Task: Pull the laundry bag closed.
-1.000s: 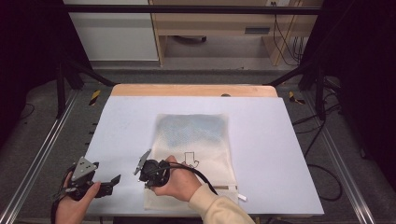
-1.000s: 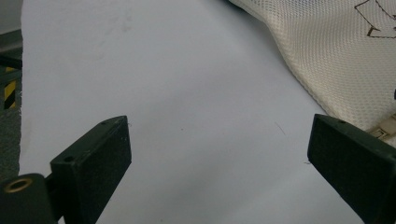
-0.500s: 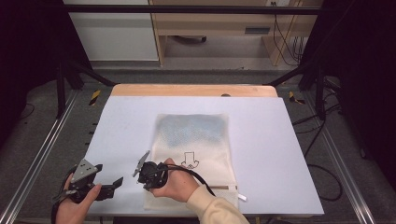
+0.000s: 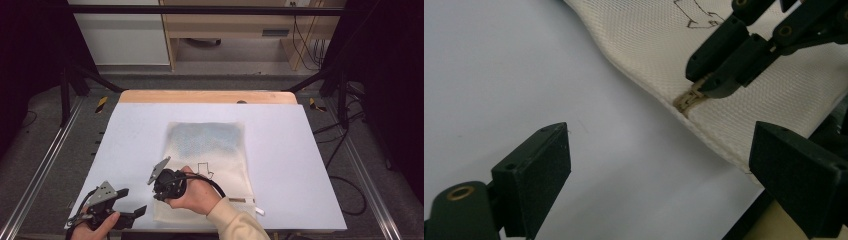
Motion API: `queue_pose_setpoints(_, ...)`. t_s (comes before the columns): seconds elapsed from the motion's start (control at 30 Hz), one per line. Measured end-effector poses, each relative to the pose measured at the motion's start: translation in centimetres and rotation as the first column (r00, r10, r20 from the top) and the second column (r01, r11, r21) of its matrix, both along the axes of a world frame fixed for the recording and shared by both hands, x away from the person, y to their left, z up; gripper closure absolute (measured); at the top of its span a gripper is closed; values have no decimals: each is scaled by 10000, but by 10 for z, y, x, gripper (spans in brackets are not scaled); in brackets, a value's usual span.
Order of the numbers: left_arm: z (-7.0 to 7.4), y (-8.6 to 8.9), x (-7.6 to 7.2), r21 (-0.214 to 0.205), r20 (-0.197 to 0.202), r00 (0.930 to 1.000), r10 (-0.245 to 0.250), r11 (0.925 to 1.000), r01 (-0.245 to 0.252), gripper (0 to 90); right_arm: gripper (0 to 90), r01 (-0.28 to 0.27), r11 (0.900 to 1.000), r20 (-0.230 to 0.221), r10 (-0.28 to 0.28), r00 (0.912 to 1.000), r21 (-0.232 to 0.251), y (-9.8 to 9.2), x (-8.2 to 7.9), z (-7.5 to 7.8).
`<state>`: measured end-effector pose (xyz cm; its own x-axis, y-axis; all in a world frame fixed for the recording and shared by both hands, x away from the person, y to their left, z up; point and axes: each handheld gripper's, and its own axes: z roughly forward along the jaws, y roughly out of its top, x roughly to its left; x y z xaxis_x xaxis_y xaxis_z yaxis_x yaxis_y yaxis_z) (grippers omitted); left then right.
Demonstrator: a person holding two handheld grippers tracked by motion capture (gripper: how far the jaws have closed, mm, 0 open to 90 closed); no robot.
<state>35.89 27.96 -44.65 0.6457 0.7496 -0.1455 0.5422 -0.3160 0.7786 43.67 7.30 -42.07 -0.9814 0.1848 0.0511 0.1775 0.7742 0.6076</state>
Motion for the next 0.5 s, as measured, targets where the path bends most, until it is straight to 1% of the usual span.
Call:
queue_pose_setpoints(0.03, -1, -3, 0, 83, 6, 10000, -84, 9999, 84, 96, 821, 42, 10000, 74, -42, 10000, -52, 0, 0, 1)
queue_pose_setpoints(0.07, -3, -10, 1, 46, -7, 9997, -233, 9997, 233, 95, 821, 34, 10000, 56, -34, 10000, -37, 0, -1, 0)
queue_pose_setpoints(0.1, -3, -10, 1, 46, -7, 9997, -233, 9997, 233, 95, 821, 34, 10000, 82, -34, 10000, -26, 0, -1, 0)
queue_pose_setpoints(0.17, -5, -15, 1, -98, -111, 9993, -344, 9994, 343, 95, 821, 11, 10000, 63, -10, 10000, -24, 0, -2, 0)
queue_pose_setpoints(0.2, -6, -18, 2, -211, -127, 9991, -406, 9990, 403, 101, 821, 46, 10000, 73, -46, 10000, 57, 0, -2, 0)
queue_pose_setpoints(0.27, -8, -22, 3, -266, -195, 9989, -422, 9988, 417, 106, 821, 23, 10000, 78, -24, 10000, 73, 0, -1, 1)
queue_pose_setpoints(0.37, -10, -26, 7, -368, -374, 9982, -470, 9983, 457, 128, 821, 68, 9999, 111, -69, 9999, 116, -2, -1, 2)
queue_pose_setpoints(0.5, -14, -30, 13, -274, -534, 9969, -570, 9981, 556, 192, 821, 41, 9999, 179, -44, 9998, 156, -3, -1, 5)
